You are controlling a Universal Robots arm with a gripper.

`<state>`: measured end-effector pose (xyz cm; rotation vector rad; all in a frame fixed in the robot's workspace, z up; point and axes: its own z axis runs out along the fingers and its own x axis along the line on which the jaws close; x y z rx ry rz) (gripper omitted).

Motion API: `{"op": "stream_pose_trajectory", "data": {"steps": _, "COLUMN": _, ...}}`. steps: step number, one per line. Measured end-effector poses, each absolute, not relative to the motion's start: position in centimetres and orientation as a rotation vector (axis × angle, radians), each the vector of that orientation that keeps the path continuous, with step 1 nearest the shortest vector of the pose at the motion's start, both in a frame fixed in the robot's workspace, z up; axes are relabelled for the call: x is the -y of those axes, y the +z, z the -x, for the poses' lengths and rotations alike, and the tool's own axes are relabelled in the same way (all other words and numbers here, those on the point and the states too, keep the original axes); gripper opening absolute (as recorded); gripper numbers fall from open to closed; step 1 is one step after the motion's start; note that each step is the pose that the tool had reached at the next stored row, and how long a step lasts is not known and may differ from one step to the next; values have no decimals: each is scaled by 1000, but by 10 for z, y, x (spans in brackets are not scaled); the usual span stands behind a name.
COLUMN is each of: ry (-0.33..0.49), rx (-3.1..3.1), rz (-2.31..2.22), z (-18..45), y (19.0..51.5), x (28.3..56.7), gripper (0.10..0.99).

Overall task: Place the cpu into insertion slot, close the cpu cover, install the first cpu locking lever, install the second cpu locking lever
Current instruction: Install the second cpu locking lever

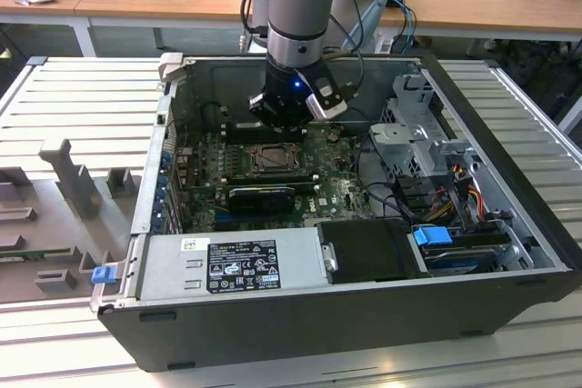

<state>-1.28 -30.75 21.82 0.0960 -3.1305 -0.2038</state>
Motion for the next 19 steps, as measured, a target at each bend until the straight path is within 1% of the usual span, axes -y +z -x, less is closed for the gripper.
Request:
{"op": "stream_pose_trajectory", "data": {"steps": 2, "ry": -204, "rx": 3130, "rz": -96, "z": 13, "y": 223, "x": 308, "gripper": 106}}
{"op": "stream_pose_trajectory", "data": {"steps": 8, "ry": -204, "rx": 3131, "rz": -96, "z": 13, "y": 251, "x": 308, "gripper": 106}}
{"op": "stream_pose_trajectory", "data": {"steps": 11, "ry": -204, "rx": 3130, "rz": -96, "z": 13, "y": 251, "x": 315, "gripper": 106}}
{"op": "stream_pose_trajectory", "data": {"steps": 19, "ry": -204, "rx": 3130, "rz": -96, "z": 13, "y": 251, "x": 344, "gripper": 106}}
